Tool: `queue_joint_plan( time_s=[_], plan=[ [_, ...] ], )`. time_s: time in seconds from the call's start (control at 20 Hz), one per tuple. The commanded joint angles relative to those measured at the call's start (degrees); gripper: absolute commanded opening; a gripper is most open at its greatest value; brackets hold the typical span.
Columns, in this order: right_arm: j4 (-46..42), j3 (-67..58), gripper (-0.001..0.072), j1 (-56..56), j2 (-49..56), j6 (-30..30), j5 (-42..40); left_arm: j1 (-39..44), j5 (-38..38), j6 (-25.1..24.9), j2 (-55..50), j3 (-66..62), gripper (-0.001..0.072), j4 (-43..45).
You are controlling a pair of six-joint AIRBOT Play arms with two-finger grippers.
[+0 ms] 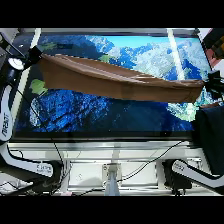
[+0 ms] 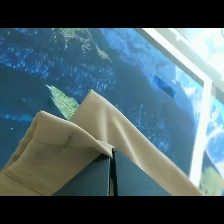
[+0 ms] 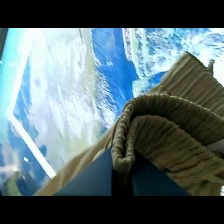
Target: Fold the clothes and pants, and hang the long-sleeved shirts on hangers.
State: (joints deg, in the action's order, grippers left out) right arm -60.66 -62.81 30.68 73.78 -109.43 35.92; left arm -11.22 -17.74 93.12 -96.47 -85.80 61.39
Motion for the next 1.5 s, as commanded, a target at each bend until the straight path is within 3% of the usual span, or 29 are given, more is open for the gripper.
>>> queue_joint_plan(
  time_s=[0.0,0.3,0.6,1.1,1.45],
  plan=[
    [0.35,-2.67,0.0036,-3.76,6.47,-8.50,-8.24,0.31,2.82,6.75,-4.72,-2.91,0.0010,0.04],
    [0.70,-2.91,0.0036,-8.24,13.42,-19.15,-19.82,1.31,11.04,16.39,-9.60,-4.52,0.0013,-0.17],
    [1.14,-2.91,0.0036,-8.28,13.79,-24.72,-28.89,3.67,19.56,16.65,-12.28,-4.85,0.0013,-0.17],
    [0.90,-2.91,0.0037,-9.70,15.19,-25.05,-32.44,6.86,27.85,16.61,-14.25,-4.85,0.0016,-0.13],
    [0.90,-2.91,0.0037,-9.90,15.56,-25.05,-35.67,7.58,28.13,16.61,-15.98,-4.87,0.0017,0.07]
  ],
)
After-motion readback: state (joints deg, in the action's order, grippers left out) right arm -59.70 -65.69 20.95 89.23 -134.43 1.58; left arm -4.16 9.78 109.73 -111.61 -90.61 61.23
